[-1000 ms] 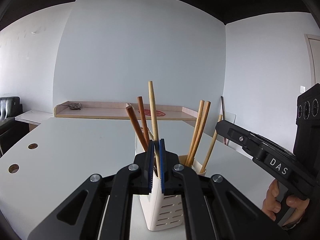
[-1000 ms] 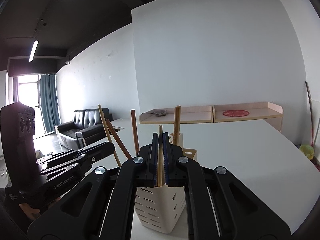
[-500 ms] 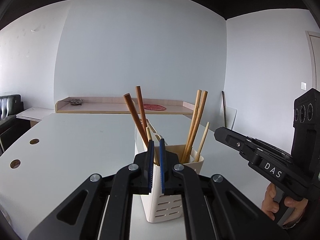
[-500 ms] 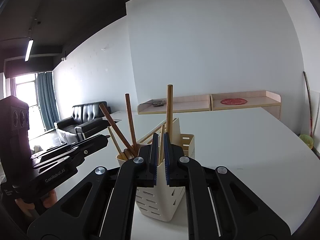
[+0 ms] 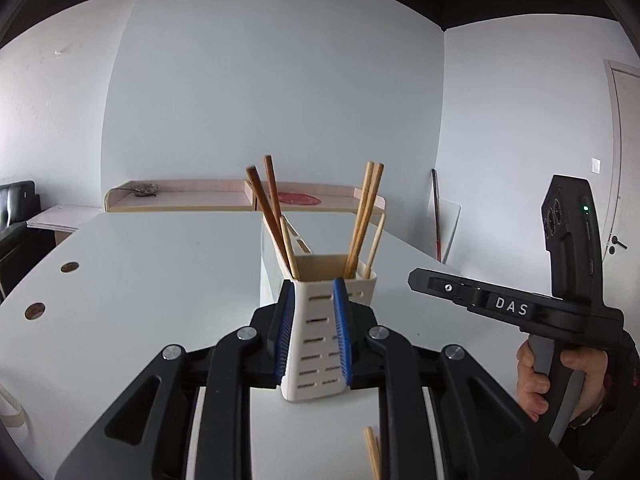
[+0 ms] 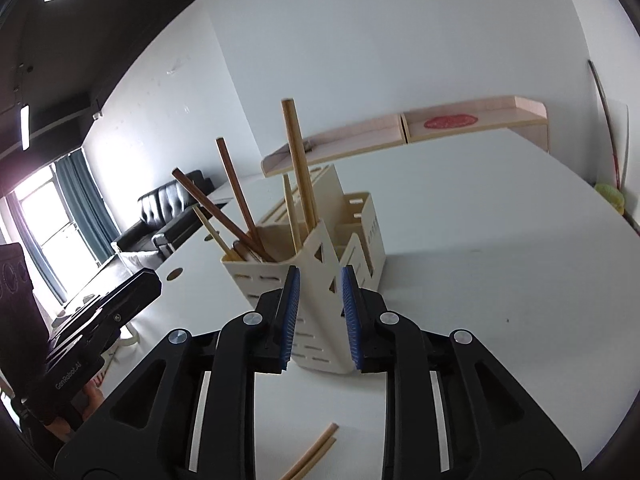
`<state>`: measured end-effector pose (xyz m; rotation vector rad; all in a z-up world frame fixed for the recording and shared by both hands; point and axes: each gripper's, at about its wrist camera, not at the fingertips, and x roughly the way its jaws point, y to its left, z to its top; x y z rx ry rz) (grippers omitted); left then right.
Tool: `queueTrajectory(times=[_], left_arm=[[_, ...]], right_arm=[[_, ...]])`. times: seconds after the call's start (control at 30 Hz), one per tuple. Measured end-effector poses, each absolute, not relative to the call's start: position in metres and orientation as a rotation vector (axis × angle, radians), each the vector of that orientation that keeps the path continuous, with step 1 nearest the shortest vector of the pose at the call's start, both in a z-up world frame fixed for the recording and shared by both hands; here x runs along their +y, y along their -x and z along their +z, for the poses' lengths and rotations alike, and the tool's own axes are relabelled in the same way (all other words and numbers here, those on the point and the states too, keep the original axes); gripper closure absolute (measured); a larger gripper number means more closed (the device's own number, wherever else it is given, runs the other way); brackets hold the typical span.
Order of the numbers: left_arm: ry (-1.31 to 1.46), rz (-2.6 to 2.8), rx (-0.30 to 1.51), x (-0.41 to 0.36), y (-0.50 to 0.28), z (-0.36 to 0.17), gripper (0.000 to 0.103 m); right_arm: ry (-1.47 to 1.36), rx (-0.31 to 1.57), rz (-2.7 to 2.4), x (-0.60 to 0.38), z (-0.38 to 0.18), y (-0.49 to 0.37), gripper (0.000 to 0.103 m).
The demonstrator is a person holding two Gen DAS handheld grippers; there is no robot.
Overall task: Organize utensils
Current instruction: 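Open both grippers to release the chopsticks into the holder, then lower both grippers onto the last bamboo chopsticks on the table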
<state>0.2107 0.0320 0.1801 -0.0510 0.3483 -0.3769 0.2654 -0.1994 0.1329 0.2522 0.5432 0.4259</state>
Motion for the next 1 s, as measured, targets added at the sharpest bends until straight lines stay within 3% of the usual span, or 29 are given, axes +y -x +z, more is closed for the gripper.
queueTrajectory(times=[0.2,0.47,0.7,1.0], left_arm=[[0.025,-0.409,0.538,0.027,-0.210,0.145,0.084],[0.010,-0.486,0.746,0.019,-0.214,0.105,0.084],[-0.055,-0.559,0.871,0.001,-0.206,0.082,0.084],[-0.113,-0.574,0.942,-0.010,-0.201,0.063,0.084]], right_arm=[[-0.255,0.840,0.417,-0.191,0.096,-0.277,0.078],[-0.256,1.052,0.399,-0.180,0.047,-0.280,0.082],[-0.274,1.154,0.419,-0.172,0.018,-0.276,0.089],[-0.257,1.192,0.408,-0.155,0.004,-0.274,0.089]])
